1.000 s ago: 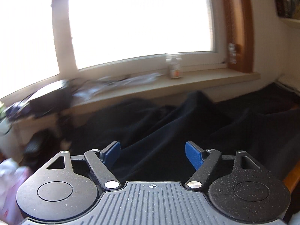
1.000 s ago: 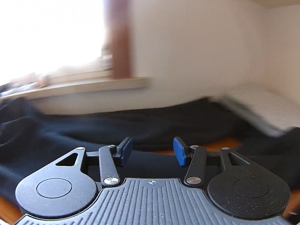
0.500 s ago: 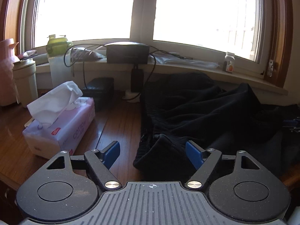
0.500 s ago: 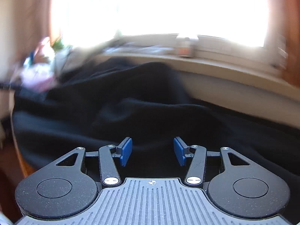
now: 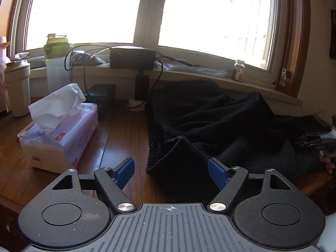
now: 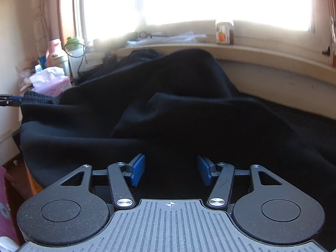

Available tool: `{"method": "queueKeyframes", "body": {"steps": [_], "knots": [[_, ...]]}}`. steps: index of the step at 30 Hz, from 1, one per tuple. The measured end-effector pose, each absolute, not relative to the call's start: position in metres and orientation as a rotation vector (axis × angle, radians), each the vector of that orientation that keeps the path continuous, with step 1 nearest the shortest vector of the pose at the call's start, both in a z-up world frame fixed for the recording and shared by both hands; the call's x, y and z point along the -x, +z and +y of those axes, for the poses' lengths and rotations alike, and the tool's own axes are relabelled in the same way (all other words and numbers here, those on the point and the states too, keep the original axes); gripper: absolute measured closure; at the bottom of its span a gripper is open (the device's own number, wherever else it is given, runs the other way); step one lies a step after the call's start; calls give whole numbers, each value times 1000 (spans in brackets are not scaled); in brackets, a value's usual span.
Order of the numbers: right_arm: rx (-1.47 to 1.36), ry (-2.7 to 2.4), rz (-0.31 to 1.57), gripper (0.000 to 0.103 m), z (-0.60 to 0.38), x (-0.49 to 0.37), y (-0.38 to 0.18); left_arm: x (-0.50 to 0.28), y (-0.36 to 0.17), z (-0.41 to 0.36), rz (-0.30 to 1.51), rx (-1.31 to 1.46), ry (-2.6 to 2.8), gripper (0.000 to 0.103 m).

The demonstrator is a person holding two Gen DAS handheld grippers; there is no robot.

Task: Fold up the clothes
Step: 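Lift and lay the hoodie flat with both grippers, then open them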

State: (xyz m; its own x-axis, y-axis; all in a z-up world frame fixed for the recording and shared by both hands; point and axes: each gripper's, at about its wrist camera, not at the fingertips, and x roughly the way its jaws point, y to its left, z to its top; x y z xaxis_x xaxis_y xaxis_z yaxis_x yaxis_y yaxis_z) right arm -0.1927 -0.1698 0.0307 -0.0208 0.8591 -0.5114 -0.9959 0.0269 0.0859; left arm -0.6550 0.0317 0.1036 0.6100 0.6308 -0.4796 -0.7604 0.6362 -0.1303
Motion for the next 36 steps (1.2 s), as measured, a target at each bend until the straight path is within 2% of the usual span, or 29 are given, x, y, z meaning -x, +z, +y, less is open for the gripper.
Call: {"method": "queueKeyframes", "body": {"steps": [6,12,15,16,18,19,20,21,24,30,32,36], "knots": [[344,1531,523,48,-166,193,29,637,97,40,433,301,827,24],[323,1539,543,48,-165,191,28,597,86,74,531,291,834,24],[323,1544,542,48,-165,191,28,587,80,86,557,341,835,29],[322,1545,542,48,-165,191,28,588,80,86,552,352,833,34],[321,1548,543,48,-165,191,28,590,79,84,543,363,835,38],[320,1549,543,48,-165,191,28,592,80,82,535,365,837,47],[318,1550,543,48,-165,191,28,594,81,79,527,365,841,51],[314,1551,542,48,-165,191,28,596,83,77,518,365,845,68],[296,1549,536,48,-167,190,28,601,94,67,498,361,874,84],[330,1582,496,48,-168,198,42,649,160,25,347,344,897,87],[347,1593,483,48,-168,202,47,657,159,18,421,345,906,87],[387,1610,444,48,-171,212,50,657,120,21,618,407,895,83]]}}
